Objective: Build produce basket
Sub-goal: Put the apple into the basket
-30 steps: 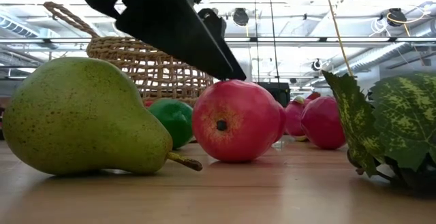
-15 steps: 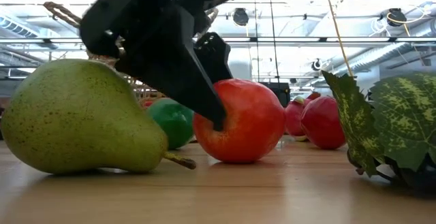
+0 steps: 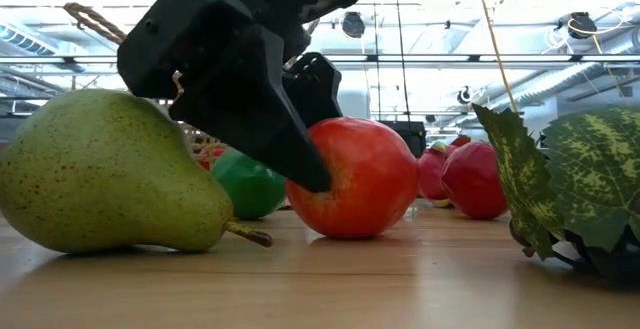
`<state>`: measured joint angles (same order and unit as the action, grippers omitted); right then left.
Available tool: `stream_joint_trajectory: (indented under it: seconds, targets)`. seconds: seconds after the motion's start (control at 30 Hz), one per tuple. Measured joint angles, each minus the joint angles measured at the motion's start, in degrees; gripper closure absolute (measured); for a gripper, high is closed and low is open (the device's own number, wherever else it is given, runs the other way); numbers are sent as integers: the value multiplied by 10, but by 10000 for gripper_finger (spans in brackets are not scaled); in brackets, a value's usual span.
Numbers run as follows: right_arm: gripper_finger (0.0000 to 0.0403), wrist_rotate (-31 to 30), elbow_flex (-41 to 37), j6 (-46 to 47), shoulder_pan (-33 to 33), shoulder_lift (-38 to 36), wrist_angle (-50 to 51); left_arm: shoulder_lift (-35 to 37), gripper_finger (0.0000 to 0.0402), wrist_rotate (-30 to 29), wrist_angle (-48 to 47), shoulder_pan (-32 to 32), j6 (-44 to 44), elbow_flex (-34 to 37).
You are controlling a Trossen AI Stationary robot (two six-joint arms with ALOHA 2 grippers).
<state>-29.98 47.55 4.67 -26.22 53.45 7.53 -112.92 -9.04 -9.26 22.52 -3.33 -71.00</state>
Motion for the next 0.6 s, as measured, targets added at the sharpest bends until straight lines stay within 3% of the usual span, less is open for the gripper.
stream_joint_trajectory:
  seconds: [0.27, 0.6]
  targets:
    - [259, 0, 0, 0, 0, 0, 0, 0, 6, 0, 0, 0, -7, 0]
    - [259, 0, 0, 0, 0, 0, 0, 0, 91, 1, -1, 1, -11, 0]
